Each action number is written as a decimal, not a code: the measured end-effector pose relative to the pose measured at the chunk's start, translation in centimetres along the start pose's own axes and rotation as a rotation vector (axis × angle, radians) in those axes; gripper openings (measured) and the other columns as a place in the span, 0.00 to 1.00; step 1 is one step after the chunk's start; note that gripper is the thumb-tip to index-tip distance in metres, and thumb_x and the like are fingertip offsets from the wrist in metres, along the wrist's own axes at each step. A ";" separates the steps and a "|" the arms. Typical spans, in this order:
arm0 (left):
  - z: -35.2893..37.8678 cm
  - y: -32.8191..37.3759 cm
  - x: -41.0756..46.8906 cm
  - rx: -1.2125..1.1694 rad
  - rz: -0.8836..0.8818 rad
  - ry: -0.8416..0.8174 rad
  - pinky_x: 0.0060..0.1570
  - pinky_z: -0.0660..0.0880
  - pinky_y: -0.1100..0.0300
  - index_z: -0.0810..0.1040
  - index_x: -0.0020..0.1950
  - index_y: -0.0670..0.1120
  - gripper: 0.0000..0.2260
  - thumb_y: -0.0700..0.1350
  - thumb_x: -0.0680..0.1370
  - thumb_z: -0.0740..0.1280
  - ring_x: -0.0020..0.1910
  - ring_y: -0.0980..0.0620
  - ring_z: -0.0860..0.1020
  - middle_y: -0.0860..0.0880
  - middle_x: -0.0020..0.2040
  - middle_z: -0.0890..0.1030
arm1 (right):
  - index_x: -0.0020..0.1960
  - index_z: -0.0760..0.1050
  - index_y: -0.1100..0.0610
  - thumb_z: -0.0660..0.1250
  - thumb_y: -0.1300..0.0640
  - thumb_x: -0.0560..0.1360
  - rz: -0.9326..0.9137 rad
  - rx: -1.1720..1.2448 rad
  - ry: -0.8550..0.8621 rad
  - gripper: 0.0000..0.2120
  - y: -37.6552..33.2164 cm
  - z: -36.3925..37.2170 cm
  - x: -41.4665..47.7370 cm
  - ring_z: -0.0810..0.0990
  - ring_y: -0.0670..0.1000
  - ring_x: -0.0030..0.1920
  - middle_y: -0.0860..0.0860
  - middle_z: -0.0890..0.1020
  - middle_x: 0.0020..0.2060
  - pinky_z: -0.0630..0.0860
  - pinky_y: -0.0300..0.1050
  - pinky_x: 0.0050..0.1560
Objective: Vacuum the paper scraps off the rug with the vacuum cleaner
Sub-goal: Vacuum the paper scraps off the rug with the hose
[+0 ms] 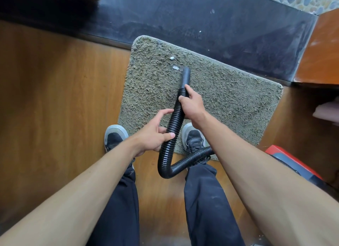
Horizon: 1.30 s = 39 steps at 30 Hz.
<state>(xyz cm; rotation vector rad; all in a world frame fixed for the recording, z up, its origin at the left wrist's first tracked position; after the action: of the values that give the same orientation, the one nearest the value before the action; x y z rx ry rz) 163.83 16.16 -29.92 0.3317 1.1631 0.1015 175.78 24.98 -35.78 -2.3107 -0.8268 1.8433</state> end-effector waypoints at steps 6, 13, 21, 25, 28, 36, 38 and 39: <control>-0.5 -0.3 -0.1 -0.012 -0.003 0.022 0.43 0.81 0.50 0.60 0.72 0.66 0.30 0.36 0.81 0.64 0.45 0.51 0.79 0.41 0.51 0.82 | 0.77 0.61 0.50 0.59 0.63 0.76 0.000 -0.019 -0.019 0.30 -0.2 0.9 0.1 0.79 0.53 0.51 0.53 0.77 0.61 0.78 0.53 0.53; -1.5 -1.3 -1.3 -0.053 0.006 0.032 0.45 0.80 0.48 0.60 0.70 0.66 0.29 0.36 0.81 0.64 0.45 0.52 0.80 0.49 0.46 0.84 | 0.77 0.61 0.51 0.59 0.64 0.76 -0.054 -0.106 -0.135 0.30 -1.0 3.7 -0.3 0.77 0.49 0.49 0.54 0.76 0.64 0.76 0.47 0.52; -1.4 -1.5 -1.8 -0.070 0.011 0.033 0.53 0.79 0.41 0.61 0.70 0.66 0.29 0.36 0.81 0.64 0.45 0.52 0.81 0.52 0.44 0.85 | 0.75 0.64 0.49 0.60 0.57 0.73 -0.076 -0.162 -0.107 0.31 -0.7 3.7 -0.8 0.79 0.52 0.55 0.50 0.78 0.61 0.76 0.57 0.62; -0.9 -1.4 -1.4 -0.063 0.010 0.029 0.53 0.78 0.40 0.61 0.71 0.67 0.29 0.37 0.81 0.64 0.46 0.51 0.81 0.54 0.41 0.85 | 0.75 0.64 0.49 0.60 0.53 0.68 -0.065 -0.148 -0.067 0.35 -0.3 3.2 -0.7 0.80 0.53 0.55 0.51 0.79 0.60 0.75 0.57 0.62; -1.0 -1.4 -1.2 -0.062 0.010 0.026 0.52 0.79 0.43 0.61 0.70 0.67 0.29 0.37 0.81 0.64 0.46 0.50 0.80 0.53 0.42 0.85 | 0.75 0.64 0.49 0.60 0.52 0.68 -0.067 -0.141 -0.067 0.35 -0.2 3.2 -0.6 0.80 0.53 0.55 0.51 0.79 0.60 0.76 0.57 0.62; -1.3 -1.2 -0.8 -0.063 0.027 0.041 0.44 0.77 0.50 0.61 0.71 0.68 0.29 0.37 0.82 0.63 0.46 0.51 0.79 0.49 0.45 0.83 | 0.75 0.63 0.49 0.60 0.57 0.75 -0.125 -0.128 -0.043 0.28 -1.2 2.8 -0.7 0.80 0.52 0.54 0.48 0.78 0.54 0.76 0.57 0.61; -1.3 -0.6 -0.6 -0.064 0.037 0.044 0.43 0.77 0.50 0.61 0.72 0.66 0.29 0.36 0.82 0.64 0.46 0.50 0.78 0.48 0.46 0.82 | 0.75 0.65 0.50 0.60 0.60 0.76 -0.127 -0.116 -0.033 0.27 -1.7 2.4 -0.5 0.80 0.54 0.53 0.47 0.78 0.49 0.76 0.57 0.60; -1.3 -0.3 -0.5 -0.063 0.037 0.042 0.43 0.77 0.50 0.61 0.72 0.66 0.29 0.36 0.81 0.64 0.46 0.49 0.78 0.47 0.46 0.82 | 0.74 0.66 0.51 0.60 0.61 0.76 -0.120 -0.107 -0.027 0.26 -1.8 2.3 -0.3 0.80 0.55 0.53 0.44 0.77 0.46 0.76 0.57 0.60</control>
<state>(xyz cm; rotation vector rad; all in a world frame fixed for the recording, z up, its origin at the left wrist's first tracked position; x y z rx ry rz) 162.41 15.99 -30.08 0.2967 1.1927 0.1778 172.97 25.77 -35.44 -2.2451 -1.0685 1.8266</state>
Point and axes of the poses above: each hand's wrist, its own x-axis towards the middle knuckle, its own z-axis out of the palm, y = z × x, the point moved 9 cm from there along x, towards the middle knuckle
